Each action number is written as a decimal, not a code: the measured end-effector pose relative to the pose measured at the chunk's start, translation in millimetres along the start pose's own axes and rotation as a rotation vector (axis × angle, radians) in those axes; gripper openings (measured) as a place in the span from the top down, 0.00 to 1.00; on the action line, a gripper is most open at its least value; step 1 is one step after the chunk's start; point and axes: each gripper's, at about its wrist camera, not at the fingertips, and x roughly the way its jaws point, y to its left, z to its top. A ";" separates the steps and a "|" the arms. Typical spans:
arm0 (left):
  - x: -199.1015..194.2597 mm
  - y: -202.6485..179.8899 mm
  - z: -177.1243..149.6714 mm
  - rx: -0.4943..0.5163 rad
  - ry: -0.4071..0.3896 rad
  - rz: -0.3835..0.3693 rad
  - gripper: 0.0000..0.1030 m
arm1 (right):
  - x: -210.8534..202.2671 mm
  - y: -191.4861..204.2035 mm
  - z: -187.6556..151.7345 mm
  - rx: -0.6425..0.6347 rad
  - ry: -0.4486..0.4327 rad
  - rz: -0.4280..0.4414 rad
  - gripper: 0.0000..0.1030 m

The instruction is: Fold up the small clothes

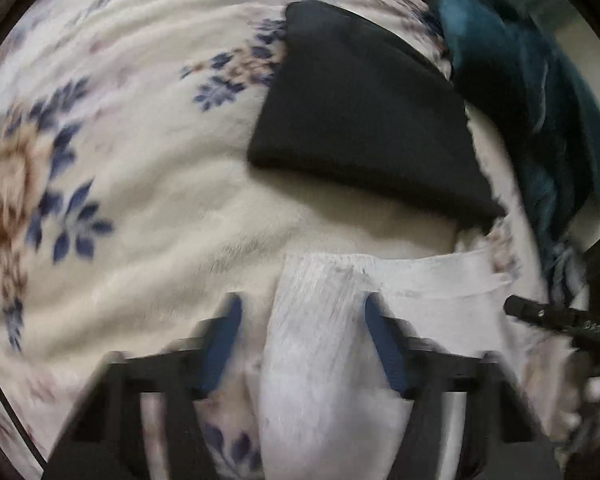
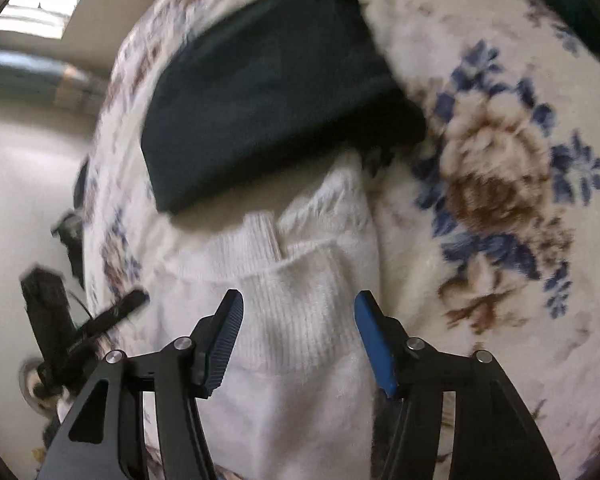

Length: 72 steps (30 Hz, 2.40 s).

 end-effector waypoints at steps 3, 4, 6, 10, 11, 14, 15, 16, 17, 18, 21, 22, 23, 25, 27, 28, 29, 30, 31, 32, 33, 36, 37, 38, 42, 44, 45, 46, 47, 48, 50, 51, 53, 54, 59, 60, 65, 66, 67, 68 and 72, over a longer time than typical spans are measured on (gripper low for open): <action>-16.3 -8.1 -1.1 0.041 -0.076 0.044 0.98 | -0.6 13.4 -7.7 -0.065 -0.063 -0.080 0.95; -27.7 -8.1 -2.3 0.034 -0.109 0.045 0.98 | -6.1 16.4 -9.8 -0.072 -0.091 -0.089 0.95; -44.9 -0.6 -5.1 -0.003 -0.152 0.040 0.98 | -24.3 22.0 -16.0 -0.078 -0.158 -0.093 0.95; -41.7 26.9 -1.9 -0.120 -0.143 0.023 0.98 | -43.7 31.2 -15.3 -0.077 -0.228 -0.068 0.95; -33.6 31.0 -1.2 -0.136 -0.128 0.033 0.98 | -41.9 34.3 -10.4 -0.084 -0.224 -0.072 0.96; -4.4 40.3 4.5 -0.160 -0.076 0.053 0.98 | -21.7 37.4 9.4 -0.102 -0.194 -0.103 0.96; 6.8 44.0 6.1 -0.164 -0.056 0.055 0.98 | -12.8 37.5 15.1 -0.109 -0.185 -0.127 0.96; 13.3 46.9 6.2 -0.164 -0.036 0.049 0.98 | -2.4 38.5 20.6 -0.123 -0.169 -0.142 0.96; 21.6 50.2 6.2 -0.168 -0.004 0.046 0.97 | 7.6 38.4 25.0 -0.137 -0.144 -0.165 0.96; 25.0 54.0 5.4 -0.186 0.017 0.029 0.94 | 13.2 34.0 27.7 -0.133 -0.125 -0.180 0.96; 13.4 64.0 -2.1 -0.247 0.026 -0.060 0.81 | 20.4 13.2 28.7 -0.039 -0.022 -0.076 0.90; 4.6 66.6 -8.3 -0.266 0.014 -0.072 0.65 | 15.2 4.4 24.1 -0.002 -0.001 -0.034 0.77; -3.4 69.7 -13.7 -0.284 -0.003 -0.098 0.58 | 5.1 -5.0 16.3 0.026 -0.004 0.018 0.64; -23.6 75.0 -31.9 -0.346 -0.038 -0.173 0.52 | -15.6 -25.7 -3.7 0.086 -0.025 0.087 0.55; -30.5 74.8 -48.6 -0.388 -0.032 -0.234 0.52 | -22.5 -43.8 -23.1 0.144 0.003 0.147 0.55; -29.1 72.5 -55.6 -0.398 -0.015 -0.253 0.52 | -20.6 -52.7 -33.9 0.179 0.036 0.175 0.55; -27.3 69.8 -59.0 -0.401 0.001 -0.265 0.52 | -18.1 -57.6 -41.4 0.198 0.053 0.196 0.55; -22.7 65.7 -62.7 -0.395 0.017 -0.272 0.52 | -13.7 -62.1 -49.2 0.217 0.068 0.220 0.55; -19.2 63.9 -63.5 -0.389 0.032 -0.260 0.52 | -7.4 -64.8 -55.6 0.227 0.084 0.247 0.55; -15.6 58.9 -64.4 -0.382 0.037 -0.223 0.54 | -2.4 -65.9 -59.5 0.236 0.089 0.261 0.57; -15.7 53.8 -65.4 -0.373 0.007 -0.197 0.64 | 1.6 -66.2 -63.7 0.245 0.078 0.282 0.80; -18.9 43.1 -63.6 -0.323 -0.049 -0.152 0.94 | -3.8 -57.1 -70.0 0.220 -0.016 0.181 0.96; -20.9 45.3 -63.4 -0.316 -0.069 -0.115 0.95 | -6.9 -50.5 -71.2 0.192 -0.040 0.148 0.97; -18.2 50.1 -63.5 -0.324 -0.071 -0.089 0.95 | -12.6 -44.8 -71.4 0.159 -0.073 0.094 0.97; -7.1 85.1 -66.4 -0.442 -0.019 -0.113 0.94 | -10.6 -48.1 -67.3 0.142 -0.058 0.038 0.97; -14.4 91.8 -70.5 -0.467 -0.024 -0.208 0.91 | -6.2 -44.3 -64.5 0.124 -0.013 0.059 0.96; -19.2 92.2 -73.4 -0.454 -0.027 -0.244 0.75 | -5.7 -42.8 -63.9 0.125 0.003 0.078 0.95; -21.2 93.1 -77.4 -0.447 -0.028 -0.271 0.45 | -5.7 -42.3 -61.8 0.126 0.016 0.093 0.94; -22.7 92.6 -82.3 -0.449 -0.027 -0.309 0.32 | -5.5 -41.5 -60.8 0.126 0.030 0.105 0.85; -21.9 93.2 -89.8 -0.464 -0.032 -0.373 0.26 | -6.7 -43.1 -60.4 0.133 0.037 0.122 0.57; -11.9 91.3 -99.6 -0.495 -0.004 -0.453 0.26 | -7.4 -50.6 -62.0 0.152 0.029 0.184 0.23; -8.7 91.2 -103.1 -0.502 0.007 -0.471 0.26 | -1.3 -54.7 -64.2 0.160 0.046 0.225 0.13; 5.1 84.2 -105.0 -0.506 0.030 -0.509 0.26 | 15.4 -62.3 -68.9 0.181 0.107 0.277 0.13; 14.7 80.3 -105.2 -0.507 0.048 -0.531 0.26 | 26.4 -64.0 -71.5 0.185 0.140 0.306 0.13; 48.1 62.2 -94.5 -0.499 0.118 -0.579 0.26 | 87.2 -54.9 -83.8 0.165 0.309 0.430 0.12; 48.7 58.8 -90.1 -0.494 0.114 -0.579 0.26 | 95.9 -50.8 -85.2 0.160 0.323 0.432 0.12; 27.0 38.6 -83.3 -0.412 0.031 -0.546 0.69 | 112.4 -34.0 -90.0 0.180 0.274 0.453 0.37; 20.1 35.3 -82.1 -0.406 0.013 -0.544 0.71 | 110.8 -32.6 -92.3 0.194 0.255 0.444 0.45; 17.4 32.2 -81.4 -0.401 0.004 -0.540 0.72 | 108.0 -31.9 -93.9 0.204 0.241 0.449 0.48; 7.4 25.8 -79.1 -0.390 -0.013 -0.539 0.72 | 102.3 -31.2 -95.7 0.210 0.225 0.455 0.51; -21.4 6.6 -66.9 -0.369 -0.059 -0.567 0.72 | 71.7 -8.2 -98.8 0.158 0.162 0.451 0.53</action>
